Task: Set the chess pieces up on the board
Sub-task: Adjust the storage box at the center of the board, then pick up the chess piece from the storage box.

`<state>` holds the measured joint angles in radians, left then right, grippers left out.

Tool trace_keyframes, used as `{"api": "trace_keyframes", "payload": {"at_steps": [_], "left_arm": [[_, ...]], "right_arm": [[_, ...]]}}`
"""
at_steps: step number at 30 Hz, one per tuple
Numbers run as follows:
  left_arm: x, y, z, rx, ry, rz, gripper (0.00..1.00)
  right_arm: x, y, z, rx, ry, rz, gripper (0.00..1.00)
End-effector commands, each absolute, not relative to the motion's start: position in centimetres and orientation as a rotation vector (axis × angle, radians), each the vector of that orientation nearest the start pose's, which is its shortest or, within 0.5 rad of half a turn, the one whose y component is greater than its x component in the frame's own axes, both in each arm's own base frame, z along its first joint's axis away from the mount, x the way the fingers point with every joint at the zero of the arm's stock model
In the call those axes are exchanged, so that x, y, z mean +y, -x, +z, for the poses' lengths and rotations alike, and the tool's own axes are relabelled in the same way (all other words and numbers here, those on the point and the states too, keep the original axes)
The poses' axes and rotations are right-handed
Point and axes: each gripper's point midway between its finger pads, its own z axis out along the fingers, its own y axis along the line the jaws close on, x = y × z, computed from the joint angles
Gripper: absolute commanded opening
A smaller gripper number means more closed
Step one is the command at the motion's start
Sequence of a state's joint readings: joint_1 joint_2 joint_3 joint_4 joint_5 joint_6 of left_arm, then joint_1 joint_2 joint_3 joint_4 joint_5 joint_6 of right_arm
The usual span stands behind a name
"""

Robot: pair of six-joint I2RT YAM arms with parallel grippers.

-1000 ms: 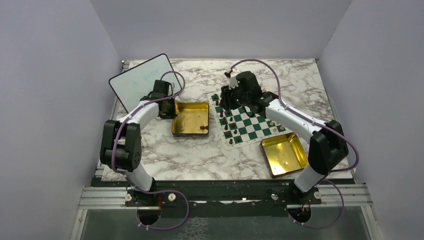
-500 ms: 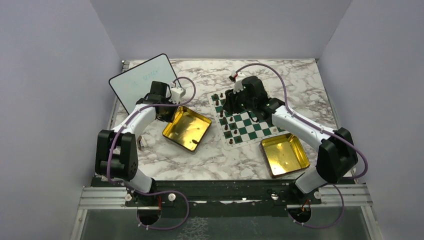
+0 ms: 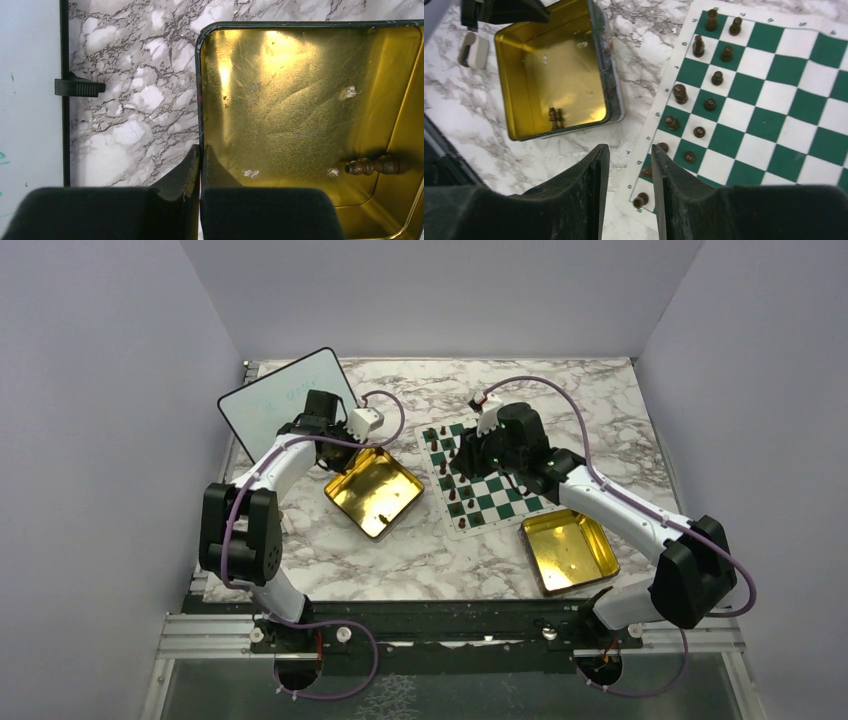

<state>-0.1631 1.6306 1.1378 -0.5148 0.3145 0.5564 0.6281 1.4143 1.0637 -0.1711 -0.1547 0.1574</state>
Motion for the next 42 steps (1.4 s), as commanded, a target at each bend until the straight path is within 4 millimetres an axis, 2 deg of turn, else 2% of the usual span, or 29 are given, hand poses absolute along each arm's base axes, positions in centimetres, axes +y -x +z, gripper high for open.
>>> {"api": "trace_keyframes", "payload": {"at_steps": [1, 3, 8, 15, 17, 25, 29, 31, 35, 37, 39, 42], "left_arm": [[-10.7, -38.3, 10.1, 2.269, -0.95, -0.3, 0.0], [-10.8, -38.3, 9.8, 2.276, -0.924, -0.282, 0.0], [-10.6, -37.5, 8.6, 2.317, -0.903, -0.267, 0.0], [-10.2, -37.3, 7.8, 2.34, -0.881, -0.244, 0.0], [-10.3, -37.4, 7.9, 2.335, -0.87, -0.251, 0.0], [-11.1, -37.4, 7.7, 2.324, -0.849, -0.307, 0.0], [-11.3, -37.2, 7.2, 2.331, -0.849, -0.329, 0.0], [-11.4, -37.2, 7.3, 2.328, -0.849, -0.337, 0.0], [-11.2, -37.5, 7.5, 2.334, -0.816, -0.341, 0.01], [-11.3, -37.6, 7.8, 2.333, -0.792, -0.365, 0.06], [-11.3, -37.7, 8.1, 2.333, -0.766, -0.389, 0.15], [-11.3, -37.7, 8.7, 2.322, -0.738, -0.422, 0.18]], "right_arm": [[29.7, -31.1, 20.1, 2.06, 0.541, 0.817, 0.4], [30.6, -31.0, 20.1, 2.085, 0.509, 0.867, 0.39], [33.0, -30.5, 19.2, 2.144, 0.555, 0.85, 0.39], [37.9, -28.1, 17.2, 2.19, 0.749, 0.748, 0.39], [39.1, -27.5, 16.0, 2.211, 0.812, 0.726, 0.39], [42.4, -25.6, 13.2, 2.216, 1.019, 0.648, 0.39], [43.1, -25.8, 11.8, 2.234, 1.049, 0.592, 0.39], [43.1, -26.0, 11.8, 2.239, 1.017, 0.591, 0.39], [43.0, -26.3, 13.3, 2.19, 0.938, 0.617, 0.39], [42.9, -26.4, 14.3, 2.154, 0.905, 0.636, 0.39], [42.5, -26.8, 14.9, 2.135, 0.879, 0.618, 0.39], [42.1, -26.8, 15.2, 2.127, 0.884, 0.598, 0.4]]}}
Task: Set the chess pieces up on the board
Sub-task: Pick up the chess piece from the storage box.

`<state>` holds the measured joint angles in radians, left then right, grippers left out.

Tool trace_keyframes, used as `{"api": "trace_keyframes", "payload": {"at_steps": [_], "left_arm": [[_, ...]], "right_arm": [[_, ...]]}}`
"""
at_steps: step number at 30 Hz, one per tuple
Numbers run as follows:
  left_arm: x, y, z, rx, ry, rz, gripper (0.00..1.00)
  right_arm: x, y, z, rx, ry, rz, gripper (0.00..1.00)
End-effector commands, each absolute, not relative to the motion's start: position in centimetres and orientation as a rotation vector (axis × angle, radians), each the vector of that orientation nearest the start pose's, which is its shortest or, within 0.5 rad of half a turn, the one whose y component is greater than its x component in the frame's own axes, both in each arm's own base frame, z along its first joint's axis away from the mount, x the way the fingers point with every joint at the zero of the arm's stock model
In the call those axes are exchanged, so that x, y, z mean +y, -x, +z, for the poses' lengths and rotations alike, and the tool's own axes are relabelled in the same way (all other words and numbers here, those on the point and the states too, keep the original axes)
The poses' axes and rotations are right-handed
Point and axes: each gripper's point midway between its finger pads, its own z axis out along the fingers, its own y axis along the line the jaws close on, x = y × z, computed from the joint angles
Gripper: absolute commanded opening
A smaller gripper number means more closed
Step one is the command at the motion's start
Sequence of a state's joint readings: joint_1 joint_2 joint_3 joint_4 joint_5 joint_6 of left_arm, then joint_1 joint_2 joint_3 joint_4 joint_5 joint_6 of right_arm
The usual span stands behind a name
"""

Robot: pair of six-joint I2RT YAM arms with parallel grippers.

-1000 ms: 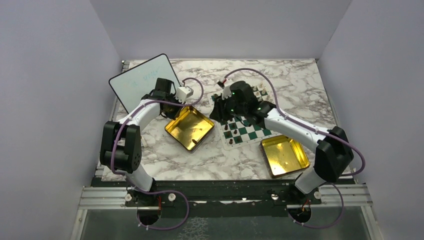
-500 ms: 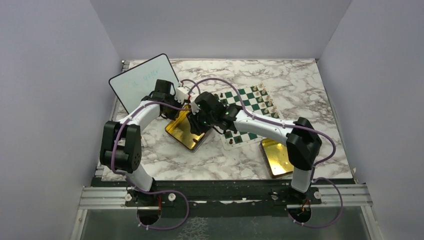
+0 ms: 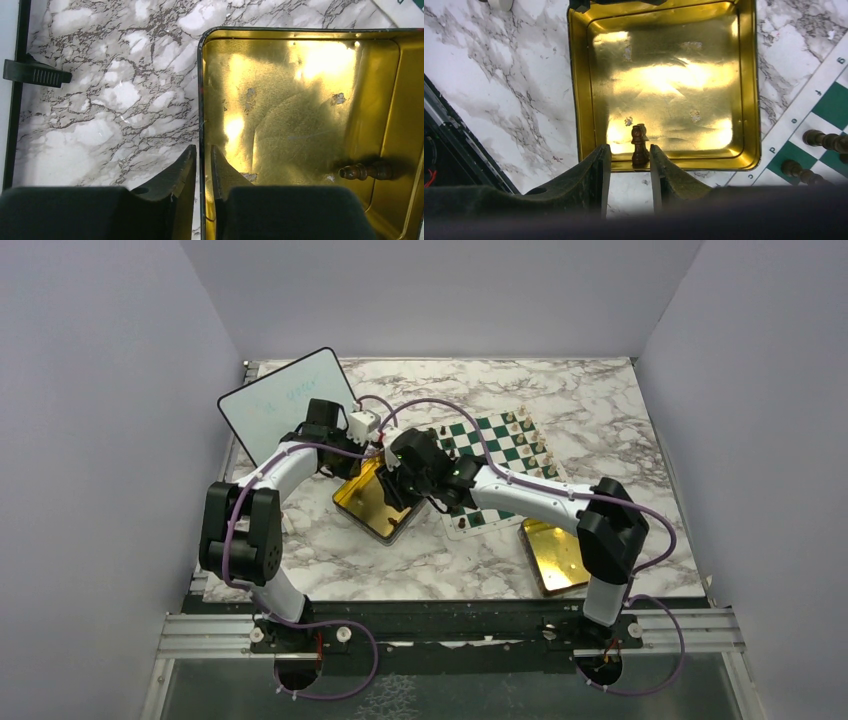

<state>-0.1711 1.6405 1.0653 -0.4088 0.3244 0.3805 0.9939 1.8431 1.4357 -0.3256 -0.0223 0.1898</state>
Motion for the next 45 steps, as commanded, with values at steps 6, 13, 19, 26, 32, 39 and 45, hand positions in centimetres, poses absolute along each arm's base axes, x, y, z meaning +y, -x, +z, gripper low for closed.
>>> {"api": "trace_keyframes", "payload": {"at_steps": [6, 13, 19, 26, 32, 39, 45], "left_arm": [[-10.7, -38.1, 9.7, 2.312, -0.642, -0.45, 0.36], [-8.9, -39.8, 11.7, 2.26, -0.308, -0.55, 0.44], [-5.7, -40.9, 12.5, 2.256, 0.049, -0.531, 0.44], [-3.1, -40.1, 12.5, 2.251, 0.297, -0.4, 0.5], [-2.5, -38.6, 11.8, 2.275, 0.435, -0.444, 0.55], [-2.4, -37.8, 11.6, 2.259, 0.454, -0.472, 0.56], [-2.3, -37.5, 10.9, 2.266, 0.468, -0.478, 0.57]], "right_arm": [[41.9, -26.3, 15.0, 2.131, 0.923, 0.602, 0.4], [42.3, -26.1, 14.7, 2.142, 0.935, 0.625, 0.39], [42.9, -25.7, 13.4, 2.173, 0.973, 0.642, 0.4], [42.8, -25.6, 10.4, 2.261, 1.066, 0.556, 0.44], [43.2, -25.6, 7.9, 2.333, 1.156, 0.496, 0.47], [43.3, -25.3, 5.1, 2.411, 1.28, 0.432, 0.51], [42.4, -25.3, 3.4, 2.483, 1.349, 0.332, 0.52]]}}
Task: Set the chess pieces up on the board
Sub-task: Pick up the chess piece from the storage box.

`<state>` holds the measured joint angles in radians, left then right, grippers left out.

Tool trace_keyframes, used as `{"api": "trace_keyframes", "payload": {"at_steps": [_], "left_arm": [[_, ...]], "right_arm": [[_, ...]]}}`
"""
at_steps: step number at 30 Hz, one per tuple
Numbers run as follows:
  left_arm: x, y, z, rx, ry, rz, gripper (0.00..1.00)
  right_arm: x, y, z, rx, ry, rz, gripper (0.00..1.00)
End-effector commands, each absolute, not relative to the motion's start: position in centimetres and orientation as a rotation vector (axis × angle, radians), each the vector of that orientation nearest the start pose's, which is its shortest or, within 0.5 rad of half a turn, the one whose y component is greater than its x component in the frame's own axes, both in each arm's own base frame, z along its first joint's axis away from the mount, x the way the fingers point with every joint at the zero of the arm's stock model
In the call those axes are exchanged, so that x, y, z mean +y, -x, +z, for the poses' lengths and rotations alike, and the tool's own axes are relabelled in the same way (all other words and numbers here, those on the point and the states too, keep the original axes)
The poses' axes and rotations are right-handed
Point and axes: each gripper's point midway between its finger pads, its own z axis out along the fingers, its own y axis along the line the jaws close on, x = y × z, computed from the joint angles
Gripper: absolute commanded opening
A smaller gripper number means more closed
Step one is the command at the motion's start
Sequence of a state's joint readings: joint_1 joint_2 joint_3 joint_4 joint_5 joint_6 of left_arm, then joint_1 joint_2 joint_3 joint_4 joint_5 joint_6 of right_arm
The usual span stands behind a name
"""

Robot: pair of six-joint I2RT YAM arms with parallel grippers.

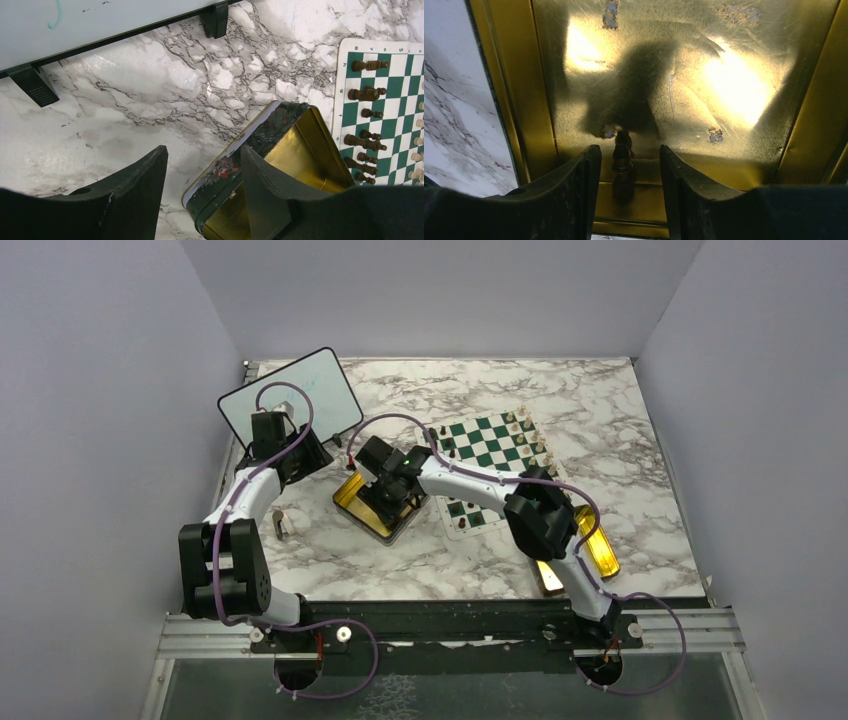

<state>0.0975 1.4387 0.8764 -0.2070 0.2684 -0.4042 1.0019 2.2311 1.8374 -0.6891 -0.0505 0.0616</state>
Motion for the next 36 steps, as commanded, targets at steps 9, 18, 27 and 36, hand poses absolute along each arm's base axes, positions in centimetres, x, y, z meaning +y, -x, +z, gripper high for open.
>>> {"api": "trace_keyframes", "payload": {"at_steps": [9, 18, 27, 36], "left_arm": [[-2.4, -37.5, 10.8, 2.269, 0.466, -0.49, 0.57], [-2.5, -37.4, 11.0, 2.28, 0.468, -0.496, 0.57], [-3.4, -37.6, 13.1, 2.25, 0.436, -0.562, 0.57], [-5.1, -36.9, 15.0, 2.224, 0.338, -0.658, 0.57]], "right_arm": [[42.5, -25.9, 1.9, 2.499, 1.376, 0.28, 0.37], [44.5, -27.6, 4.2, 2.34, 1.343, 0.348, 0.17], [45.6, -29.1, 11.8, 2.127, 1.17, 0.477, 0.11], [44.8, -30.1, 14.5, 2.091, 0.992, 0.588, 0.11]]}}
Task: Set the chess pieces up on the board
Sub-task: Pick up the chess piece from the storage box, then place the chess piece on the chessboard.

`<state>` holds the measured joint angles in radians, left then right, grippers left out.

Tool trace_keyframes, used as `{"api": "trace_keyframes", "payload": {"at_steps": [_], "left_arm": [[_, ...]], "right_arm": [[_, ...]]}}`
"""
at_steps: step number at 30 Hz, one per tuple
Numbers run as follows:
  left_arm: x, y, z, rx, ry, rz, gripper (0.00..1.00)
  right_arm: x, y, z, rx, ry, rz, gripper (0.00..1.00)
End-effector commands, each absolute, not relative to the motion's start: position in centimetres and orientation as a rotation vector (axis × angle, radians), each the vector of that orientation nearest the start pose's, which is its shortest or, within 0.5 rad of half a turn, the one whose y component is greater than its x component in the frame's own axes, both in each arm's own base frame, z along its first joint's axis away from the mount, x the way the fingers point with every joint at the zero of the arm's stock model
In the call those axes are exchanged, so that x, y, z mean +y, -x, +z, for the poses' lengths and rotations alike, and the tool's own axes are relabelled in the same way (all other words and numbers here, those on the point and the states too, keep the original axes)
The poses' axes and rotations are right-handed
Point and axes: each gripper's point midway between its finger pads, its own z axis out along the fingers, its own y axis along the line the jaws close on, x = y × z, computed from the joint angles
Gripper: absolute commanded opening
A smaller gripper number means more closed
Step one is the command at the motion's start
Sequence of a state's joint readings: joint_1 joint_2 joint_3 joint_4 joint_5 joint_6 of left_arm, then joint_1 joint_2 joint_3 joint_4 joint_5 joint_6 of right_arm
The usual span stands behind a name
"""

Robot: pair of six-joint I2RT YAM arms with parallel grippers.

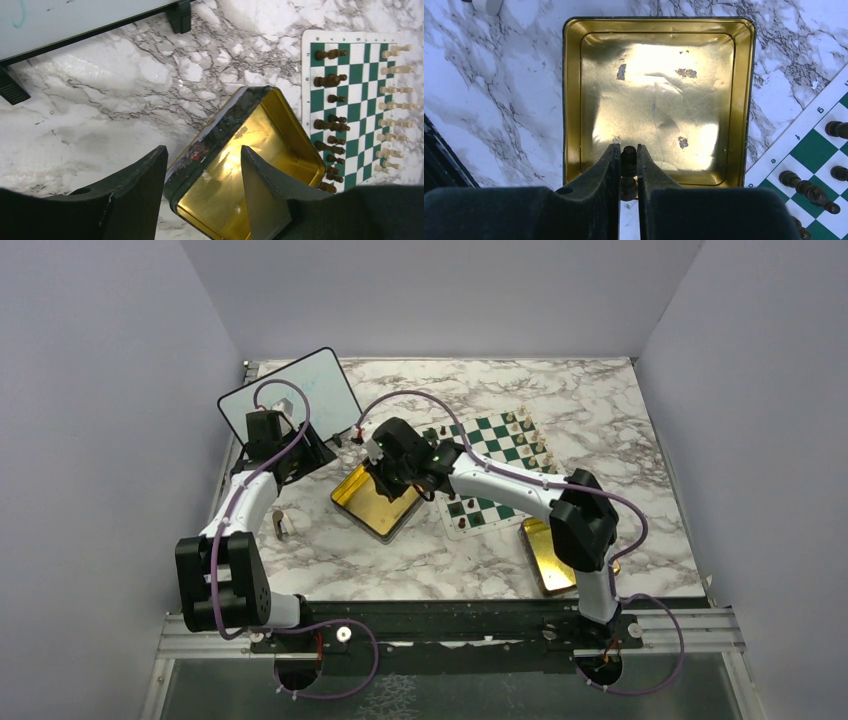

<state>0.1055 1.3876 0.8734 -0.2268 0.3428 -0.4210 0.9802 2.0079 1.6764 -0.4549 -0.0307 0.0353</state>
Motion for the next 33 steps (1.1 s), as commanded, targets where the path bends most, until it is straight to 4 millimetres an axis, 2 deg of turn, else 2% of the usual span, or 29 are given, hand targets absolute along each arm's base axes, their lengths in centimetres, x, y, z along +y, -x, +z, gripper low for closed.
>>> {"api": "trace_keyframes", "payload": {"at_steps": [1, 5, 12, 17, 19, 24, 28, 33], "left_arm": [[-5.6, -36.8, 15.3, 2.221, 0.318, -0.687, 0.57], [-7.8, -36.1, 16.8, 2.202, 0.237, -0.808, 0.56], [-11.6, -34.7, 19.5, 2.121, 0.108, -1.053, 0.56], [-14.7, -33.7, 21.2, 2.028, -0.01, -1.213, 0.6], [-16.7, -33.0, 21.7, 2.007, -0.078, -1.26, 0.62], [-19.5, -32.3, 22.2, 1.98, -0.16, -1.291, 0.66], [-20.2, -32.5, 22.8, 1.945, -0.149, -1.293, 0.67], [-20.2, -33.3, 23.3, 1.917, -0.132, -1.262, 0.66]], "right_arm": [[44.6, -30.3, 14.9, 2.088, 0.96, 0.594, 0.11], [43.4, -32.1, 16.4, 2.085, 0.782, 0.602, 0.11], [40.6, -35.5, 19.3, 2.112, 0.38, 0.772, 0.11], [39.5, -37.5, 21.9, 2.067, 0.189, 0.862, 0.11], [40.0, -37.4, 22.8, 2.052, 0.16, 0.928, 0.11], [40.9, -37.3, 24.8, 2.002, 0.104, 1.042, 0.11], [41.5, -36.9, 25.9, 1.975, 0.105, 1.111, 0.11], [41.5, -36.4, 26.1, 1.967, 0.103, 1.142, 0.11]]}}
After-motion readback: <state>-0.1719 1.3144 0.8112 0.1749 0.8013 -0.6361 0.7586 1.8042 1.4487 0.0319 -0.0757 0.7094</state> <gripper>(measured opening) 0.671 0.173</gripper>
